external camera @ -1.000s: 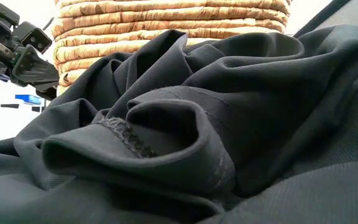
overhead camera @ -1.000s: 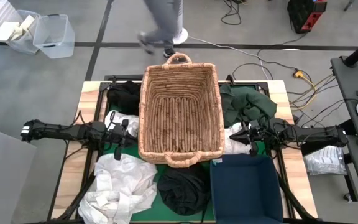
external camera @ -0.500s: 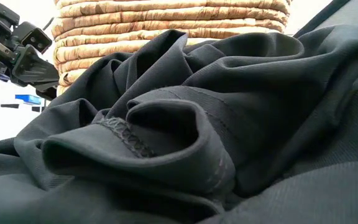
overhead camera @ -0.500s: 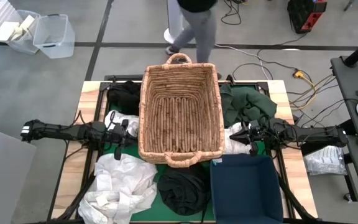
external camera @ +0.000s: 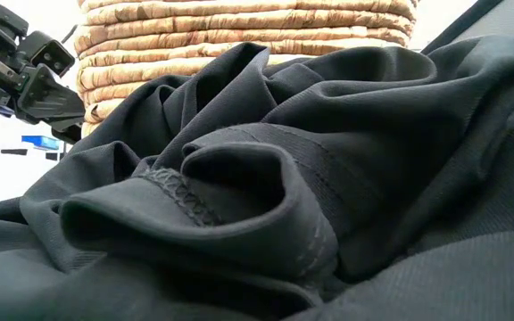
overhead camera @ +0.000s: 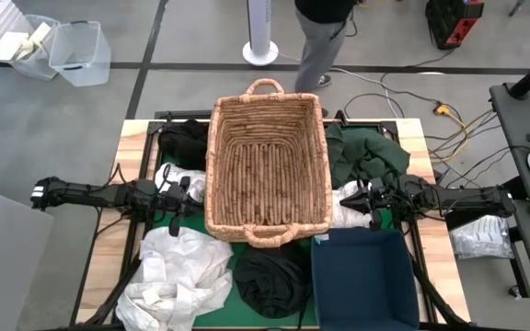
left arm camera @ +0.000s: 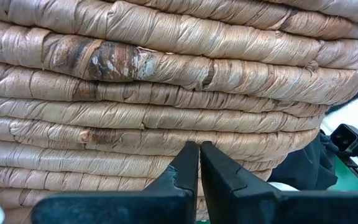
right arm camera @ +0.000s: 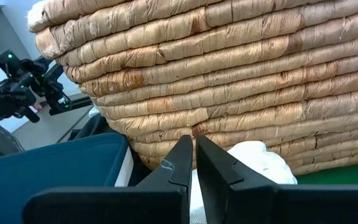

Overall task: Sort clothes
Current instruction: Put the white jacket into the basket

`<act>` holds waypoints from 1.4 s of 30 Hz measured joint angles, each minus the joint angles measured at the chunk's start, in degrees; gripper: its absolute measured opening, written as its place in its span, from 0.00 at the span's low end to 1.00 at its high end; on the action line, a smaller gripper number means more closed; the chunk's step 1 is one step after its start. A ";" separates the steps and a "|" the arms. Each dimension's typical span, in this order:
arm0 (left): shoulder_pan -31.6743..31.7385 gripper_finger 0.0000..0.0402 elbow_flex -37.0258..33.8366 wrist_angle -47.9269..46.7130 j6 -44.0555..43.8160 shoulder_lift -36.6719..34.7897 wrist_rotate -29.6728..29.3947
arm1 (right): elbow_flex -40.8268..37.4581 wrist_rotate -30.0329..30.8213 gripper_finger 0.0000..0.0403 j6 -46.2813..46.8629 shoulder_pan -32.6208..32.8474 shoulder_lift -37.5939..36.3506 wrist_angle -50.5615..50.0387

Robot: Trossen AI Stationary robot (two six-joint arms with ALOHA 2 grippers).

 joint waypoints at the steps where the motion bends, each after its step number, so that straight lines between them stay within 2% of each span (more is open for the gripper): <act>1: 0.00 0.00 0.00 0.00 0.00 0.00 0.01 | 0.00 0.01 0.03 -0.03 -0.02 -0.01 0.00; 14: -0.02 0.00 0.69 4.07 -3.05 -0.01 0.40 | 0.00 0.16 0.03 -0.85 -0.15 -0.01 0.00; 20: 0.00 0.00 4.01 -5.89 -4.64 -0.02 0.31 | 0.00 0.17 0.03 -0.59 -0.15 -0.01 0.02; 29: -0.02 0.00 17.60 -35.76 -9.41 -0.02 0.87 | 1.52 -0.01 0.03 0.92 -0.17 0.01 0.41; 38: -0.02 0.00 26.23 -37.53 -8.78 -0.27 -0.86 | 9.53 0.35 0.03 -7.03 -0.17 -0.01 0.72; 42: -0.02 0.00 28.48 -36.05 -9.28 -0.28 -1.08 | 14.17 5.16 0.03 -7.64 -0.17 -0.01 -0.89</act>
